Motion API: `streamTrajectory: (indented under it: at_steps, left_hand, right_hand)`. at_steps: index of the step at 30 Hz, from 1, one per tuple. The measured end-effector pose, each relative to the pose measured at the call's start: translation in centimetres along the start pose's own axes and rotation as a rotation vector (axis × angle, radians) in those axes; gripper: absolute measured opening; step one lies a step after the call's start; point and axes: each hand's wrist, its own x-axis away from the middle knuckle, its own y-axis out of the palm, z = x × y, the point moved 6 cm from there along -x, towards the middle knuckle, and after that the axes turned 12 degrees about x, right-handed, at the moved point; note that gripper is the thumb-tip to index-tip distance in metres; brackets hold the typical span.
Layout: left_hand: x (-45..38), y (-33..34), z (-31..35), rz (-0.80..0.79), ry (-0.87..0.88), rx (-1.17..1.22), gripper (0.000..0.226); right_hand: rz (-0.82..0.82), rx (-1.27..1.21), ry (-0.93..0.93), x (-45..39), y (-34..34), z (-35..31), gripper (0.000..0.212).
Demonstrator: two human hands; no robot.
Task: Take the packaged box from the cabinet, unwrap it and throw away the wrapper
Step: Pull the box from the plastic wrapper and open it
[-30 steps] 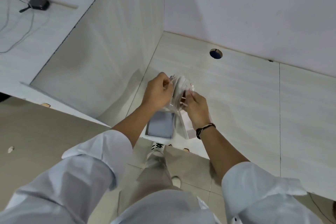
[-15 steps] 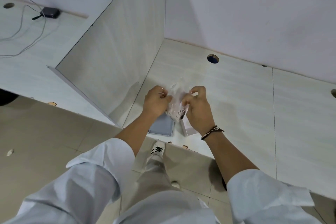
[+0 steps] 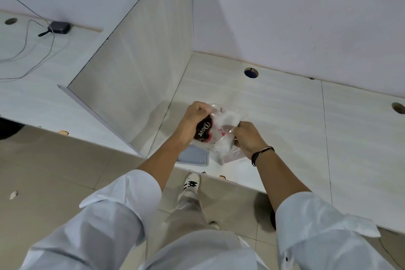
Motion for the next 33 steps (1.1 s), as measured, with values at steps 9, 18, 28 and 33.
streamTrajectory:
  at_steps: [9,18,28,33]
  left_hand:
    - [0.1,-6.8,-1.5,0.706,-0.014,-0.408,0.021]
    - [-1.0,-4.0,-6.2,0.529,-0.062,0.018,0.093]
    - [-1.9,1.4,-12.4,0.248,-0.185,-0.353,0.112]
    - [-2.6,1.4,-12.4,0.341,-0.122,-0.519,0.090]
  right_hand:
    - [0.156,-0.053,-0.043,-0.2,-6.9,1.1,0.007]
    - [0.019,0.489,0.061,-2.6,-7.4,4.3,0.035]
    - [0.008,0.817,-0.001,-4.5,-1.5,5.1,0.034]
    - [0.415,1.023,-0.311,-3.5,-1.2,5.6,0.030]
